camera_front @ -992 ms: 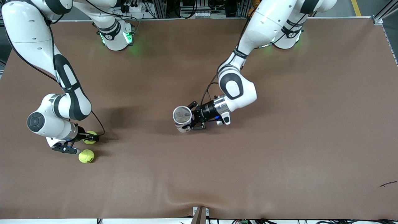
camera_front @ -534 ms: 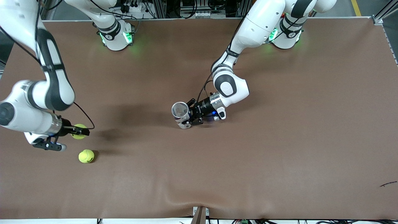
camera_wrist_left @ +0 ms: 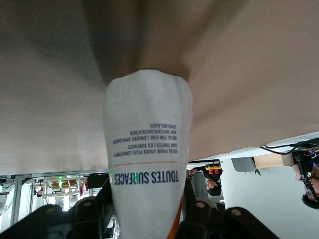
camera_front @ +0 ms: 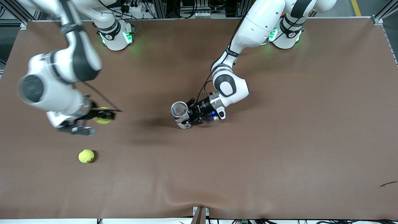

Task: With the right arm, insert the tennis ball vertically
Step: 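Carry the ball with the right gripper over the can's open end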

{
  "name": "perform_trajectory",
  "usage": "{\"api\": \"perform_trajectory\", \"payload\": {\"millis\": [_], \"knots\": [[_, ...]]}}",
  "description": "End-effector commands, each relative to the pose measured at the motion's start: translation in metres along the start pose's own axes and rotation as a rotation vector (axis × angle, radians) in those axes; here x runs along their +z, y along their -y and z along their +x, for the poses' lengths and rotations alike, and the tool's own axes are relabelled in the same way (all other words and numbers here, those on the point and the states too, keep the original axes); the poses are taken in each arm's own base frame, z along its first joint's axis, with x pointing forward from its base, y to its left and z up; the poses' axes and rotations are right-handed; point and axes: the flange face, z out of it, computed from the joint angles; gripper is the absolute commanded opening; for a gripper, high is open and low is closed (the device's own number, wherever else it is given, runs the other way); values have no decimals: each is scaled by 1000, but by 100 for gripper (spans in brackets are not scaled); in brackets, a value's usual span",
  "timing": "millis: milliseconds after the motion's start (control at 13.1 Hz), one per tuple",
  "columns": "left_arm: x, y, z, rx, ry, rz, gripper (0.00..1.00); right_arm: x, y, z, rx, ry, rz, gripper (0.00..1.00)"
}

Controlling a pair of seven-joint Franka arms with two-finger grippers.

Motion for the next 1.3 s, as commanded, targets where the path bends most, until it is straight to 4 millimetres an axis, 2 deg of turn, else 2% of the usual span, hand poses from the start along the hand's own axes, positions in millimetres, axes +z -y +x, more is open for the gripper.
{"api": "perform_trajectory", "payload": {"millis": [0, 153, 458, 534, 611, 839, 1068, 1221], "knots": [[-2, 1, -5, 13, 1, -19, 56, -27, 65, -32, 92, -44, 22, 70], [-2, 1, -7, 14, 5, -19, 56, -25, 108, -52, 142, -48, 28, 70], [-2, 1, -6, 19, 4, -19, 57, 10, 195, -101, 205, -44, -1, 70], [-2, 1, -6, 21, 3, -18, 57, 20, 209, -105, 220, -48, -10, 70], [-2, 1, -6, 19, 4, -19, 57, 32, 218, -103, 231, -48, -22, 70], [-2, 0, -6, 21, 3, -19, 57, 48, 235, -100, 241, -54, -32, 71], [-2, 1, -6, 21, 3, -18, 57, 55, 226, -88, 251, -64, -52, 73], [-2, 0, -6, 21, 3, -19, 57, 62, 229, -84, 255, -67, -45, 75]]}}
